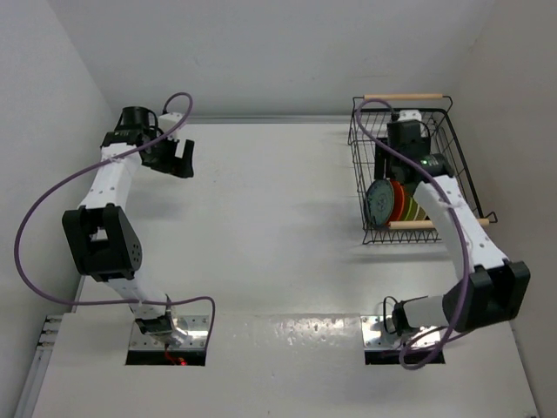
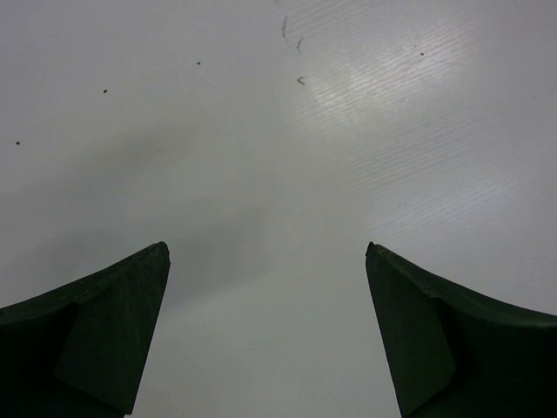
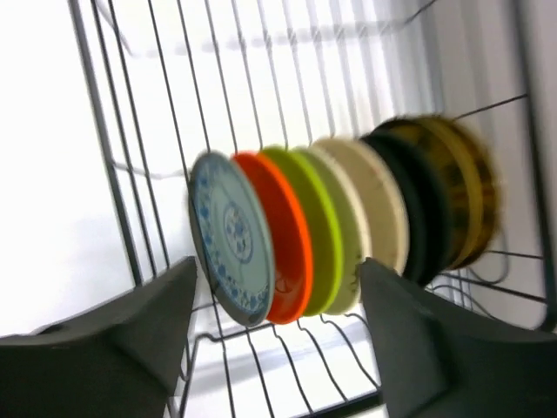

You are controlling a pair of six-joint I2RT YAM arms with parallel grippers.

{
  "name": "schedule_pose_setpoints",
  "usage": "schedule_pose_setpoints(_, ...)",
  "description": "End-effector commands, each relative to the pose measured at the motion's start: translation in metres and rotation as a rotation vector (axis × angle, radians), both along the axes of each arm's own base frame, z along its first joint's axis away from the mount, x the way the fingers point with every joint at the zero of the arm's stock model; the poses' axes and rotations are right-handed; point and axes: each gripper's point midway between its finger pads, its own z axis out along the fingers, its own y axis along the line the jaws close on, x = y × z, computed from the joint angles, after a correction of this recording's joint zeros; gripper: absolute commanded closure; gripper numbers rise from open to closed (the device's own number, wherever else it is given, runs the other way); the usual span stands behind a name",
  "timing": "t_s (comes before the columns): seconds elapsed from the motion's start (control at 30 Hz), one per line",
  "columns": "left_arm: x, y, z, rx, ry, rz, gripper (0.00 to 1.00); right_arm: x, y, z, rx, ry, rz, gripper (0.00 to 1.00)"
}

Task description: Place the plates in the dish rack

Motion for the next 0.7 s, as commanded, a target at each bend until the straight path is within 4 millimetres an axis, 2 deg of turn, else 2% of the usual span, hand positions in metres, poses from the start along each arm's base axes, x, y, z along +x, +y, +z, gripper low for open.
schedule_pose_setpoints(0.0, -0.004, 0.006, 0.028, 0.003, -0.080, 0.009, 0.00, -0.005, -0.009, 0.063, 0.021, -0.150, -0.007, 0.23)
schedule_pose_setpoints(0.03, -0.005, 0.010, 0.033, 0.005, -0.092, 0.018, 0.00, -0.016, -0.015, 0.079, 0.048, -0.193, -0.034, 0.19)
schedule_pose_setpoints(0.07, -0.008, 0.011, 0.027, 0.011, -0.076, 0.025, 0.00, -0.019, -0.009, 0.083, 0.104, -0.210, -0.023, 0.13)
schedule_pose_setpoints(0.1, -0.013, 0.010, 0.027, 0.011, -0.076, 0.025, 0.00, -0.024, -0.013, 0.084, 0.130, -0.218, -0.042, 0.00)
schedule_pose_setpoints(0.2, -0.029, 0.025, 0.020, 0.052, -0.055, 0.077, 0.00, -0.065, -0.012, 0.088, 0.268, -0.238, -0.081, 0.00)
schedule_pose_setpoints(0.27, -0.041, 0.035, 0.020, 0.094, -0.056, 0.108, 0.00, -0.082, -0.005, 0.064, 0.344, -0.183, -0.119, 0.00)
schedule_pose_setpoints(0.3, -0.051, 0.036, 0.007, 0.100, -0.022, 0.114, 0.00, -0.095, -0.004, 0.058, 0.355, -0.161, -0.128, 0.00)
schedule_pose_setpoints(0.33, -0.058, 0.043, 0.004, 0.125, -0.013, 0.129, 0.00, -0.113, -0.003, 0.038, 0.376, -0.107, -0.159, 0.00)
schedule_pose_setpoints(0.37, -0.065, 0.043, 0.008, 0.134, -0.026, 0.135, 0.00, -0.124, -0.002, 0.029, 0.402, -0.079, -0.203, 0.00)
schedule_pose_setpoints(0.4, -0.077, 0.045, -0.004, 0.138, 0.001, 0.134, 0.00, -0.133, -0.002, 0.026, 0.419, -0.087, -0.222, 0.00)
schedule_pose_setpoints(0.43, -0.083, 0.046, -0.006, 0.148, 0.006, 0.142, 0.00, -0.152, -0.002, 0.002, 0.434, -0.035, -0.271, 0.00)
schedule_pose_setpoints(0.5, -0.100, 0.048, -0.017, 0.160, 0.029, 0.147, 0.00, -0.166, 0.001, -0.005, 0.496, -0.057, -0.340, 0.00)
schedule_pose_setpoints(0.53, -0.106, 0.048, -0.012, 0.177, 0.007, 0.148, 0.00, -0.174, 0.002, -0.019, 0.505, -0.029, -0.364, 0.00)
schedule_pose_setpoints(0.57, -0.112, 0.050, -0.013, 0.185, 0.006, 0.147, 0.00, -0.187, 0.003, -0.026, 0.522, -0.032, -0.380, 0.00)
schedule_pose_setpoints(0.6, -0.118, 0.053, -0.015, 0.203, 0.010, 0.160, 0.00, -0.192, 0.007, -0.035, 0.562, -0.023, -0.422, 0.00)
schedule_pose_setpoints(0.63, -0.128, 0.054, -0.025, 0.219, 0.031, 0.153, 0.00, -0.197, 0.007, -0.037, 0.575, -0.024, -0.440, 0.00)
schedule_pose_setpoints(0.67, -0.133, 0.055, -0.022, 0.241, 0.016, 0.152, 0.00, -0.205, 0.006, -0.037, 0.585, -0.044, -0.453, 0.00)
